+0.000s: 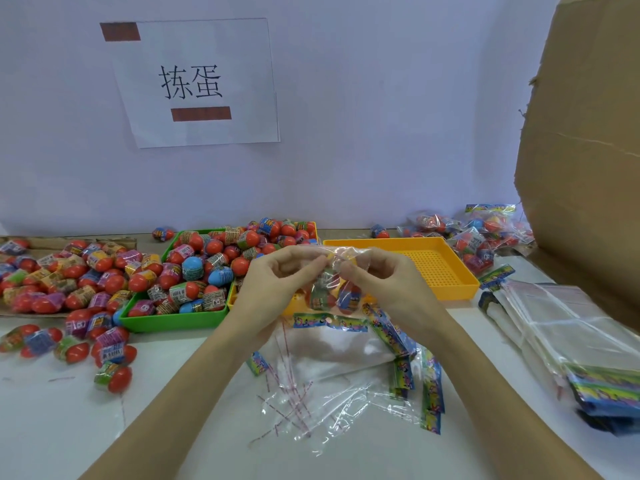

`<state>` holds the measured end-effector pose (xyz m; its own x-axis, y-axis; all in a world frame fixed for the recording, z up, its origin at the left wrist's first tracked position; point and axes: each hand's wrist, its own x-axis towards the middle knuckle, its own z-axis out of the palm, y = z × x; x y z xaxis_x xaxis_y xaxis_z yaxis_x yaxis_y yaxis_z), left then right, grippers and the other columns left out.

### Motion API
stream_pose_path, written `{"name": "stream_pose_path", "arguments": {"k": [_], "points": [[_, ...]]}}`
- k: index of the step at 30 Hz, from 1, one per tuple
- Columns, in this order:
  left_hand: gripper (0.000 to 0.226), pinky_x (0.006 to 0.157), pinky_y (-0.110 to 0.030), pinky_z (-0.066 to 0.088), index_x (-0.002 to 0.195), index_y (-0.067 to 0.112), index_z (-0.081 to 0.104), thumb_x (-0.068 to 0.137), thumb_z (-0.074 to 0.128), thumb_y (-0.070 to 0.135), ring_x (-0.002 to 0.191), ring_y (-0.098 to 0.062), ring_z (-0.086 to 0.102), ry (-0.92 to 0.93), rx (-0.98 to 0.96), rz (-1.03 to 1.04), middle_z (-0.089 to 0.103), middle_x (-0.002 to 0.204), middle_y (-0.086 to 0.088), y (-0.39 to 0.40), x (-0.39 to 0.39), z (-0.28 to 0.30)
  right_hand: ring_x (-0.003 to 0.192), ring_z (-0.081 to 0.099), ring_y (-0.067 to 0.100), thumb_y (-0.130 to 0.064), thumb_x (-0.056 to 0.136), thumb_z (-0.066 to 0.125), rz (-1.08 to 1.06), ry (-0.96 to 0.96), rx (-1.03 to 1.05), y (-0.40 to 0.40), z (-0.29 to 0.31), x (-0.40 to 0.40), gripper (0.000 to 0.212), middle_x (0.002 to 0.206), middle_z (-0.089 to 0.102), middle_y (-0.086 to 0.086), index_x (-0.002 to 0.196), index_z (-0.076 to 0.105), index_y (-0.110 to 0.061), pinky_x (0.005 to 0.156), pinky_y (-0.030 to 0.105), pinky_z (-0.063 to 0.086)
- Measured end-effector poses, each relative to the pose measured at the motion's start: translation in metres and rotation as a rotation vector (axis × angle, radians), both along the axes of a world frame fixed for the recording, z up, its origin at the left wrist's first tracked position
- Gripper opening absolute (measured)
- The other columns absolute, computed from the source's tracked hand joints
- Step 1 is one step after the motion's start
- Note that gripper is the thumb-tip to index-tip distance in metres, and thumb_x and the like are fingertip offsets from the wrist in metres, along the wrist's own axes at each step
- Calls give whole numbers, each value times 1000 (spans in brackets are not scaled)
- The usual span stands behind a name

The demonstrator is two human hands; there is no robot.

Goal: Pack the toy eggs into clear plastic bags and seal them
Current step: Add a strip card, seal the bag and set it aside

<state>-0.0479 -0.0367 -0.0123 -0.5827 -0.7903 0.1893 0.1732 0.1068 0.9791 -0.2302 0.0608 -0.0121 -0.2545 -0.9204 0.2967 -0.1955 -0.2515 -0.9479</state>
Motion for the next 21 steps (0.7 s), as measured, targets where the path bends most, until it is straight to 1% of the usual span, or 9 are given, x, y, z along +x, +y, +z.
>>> {"name": "stream_pose_path", "arguments": {"k": [3, 6, 10, 13, 15, 17, 18, 19, 21], "points": [[26, 81, -24, 62, 107, 10, 84, 84, 80, 21, 100, -20, 78, 120, 150, -1, 81, 112, -12, -2, 2, 4, 77, 68, 13, -38, 89, 76, 16, -49, -44, -1, 2, -4, 14, 83, 77, -2, 89, 83, -26, 76, 25, 58], [26, 82, -25, 62, 105, 11, 85, 81, 81, 20, 101, -18, 78, 185, 254, -24, 81, 113, -12, -5, 4, 5, 74, 68, 10, -32, 89, 77, -18, -109, -83, -4, -1, -5, 18, 88, 80, 2, 103, 85, -23, 75, 21, 57], [28, 87, -23, 62, 103, 17, 86, 78, 82, 26, 107, -13, 76, 199, 269, -5, 81, 116, -7, -6, 4, 5, 76, 68, 12, -28, 92, 74, -70, -186, -111, -5, -3, -9, 21, 94, 80, 7, 105, 85, -17, 72, 20, 56], [30, 84, -23, 60, 101, 13, 86, 76, 85, 30, 108, -17, 72, 164, 30, 70, 78, 114, -5, -5, 6, 5, 74, 66, 16, -31, 100, 66, -112, -245, -30, -3, -2, -16, 26, 89, 77, 7, 99, 84, -14, 58, 21, 53], [22, 81, -32, 60, 95, 18, 87, 76, 86, 28, 96, -20, 61, 114, -174, 158, 64, 104, -11, -4, 6, 2, 59, 62, 18, -48, 105, 54, -48, -239, 146, -2, -1, -17, 53, 77, 72, 11, 90, 83, -7, 45, 21, 45], [16, 76, -44, 54, 94, 23, 87, 78, 85, 22, 86, -28, 51, 77, -350, 175, 53, 99, -20, -1, 4, -1, 52, 65, 21, -69, 102, 40, 43, -183, 350, 0, 0, -14, 80, 77, 75, 17, 83, 81, -2, 41, 21, 42], [16, 73, -45, 51, 95, 23, 86, 80, 84, 20, 84, -32, 49, 67, -430, 167, 51, 96, -21, 1, 3, -2, 54, 69, 24, -75, 99, 37, 64, -169, 408, 0, 0, -12, 86, 81, 77, 21, 85, 80, -1, 42, 22, 43], [16, 69, -44, 49, 97, 23, 85, 81, 83, 18, 82, -33, 49, 59, -506, 152, 52, 94, -21, 2, 2, -3, 60, 74, 27, -77, 97, 39, 68, -173, 429, 0, 1, -11, 85, 86, 78, 24, 93, 78, -1, 44, 22, 47], [18, 69, -36, 47, 100, 19, 85, 82, 83, 16, 82, -26, 51, 42, -624, 116, 54, 92, -18, 4, 1, -3, 76, 79, 33, -70, 96, 52, 58, -203, 386, 0, 2, -11, 70, 95, 78, 25, 113, 73, -5, 53, 26, 57]]}}
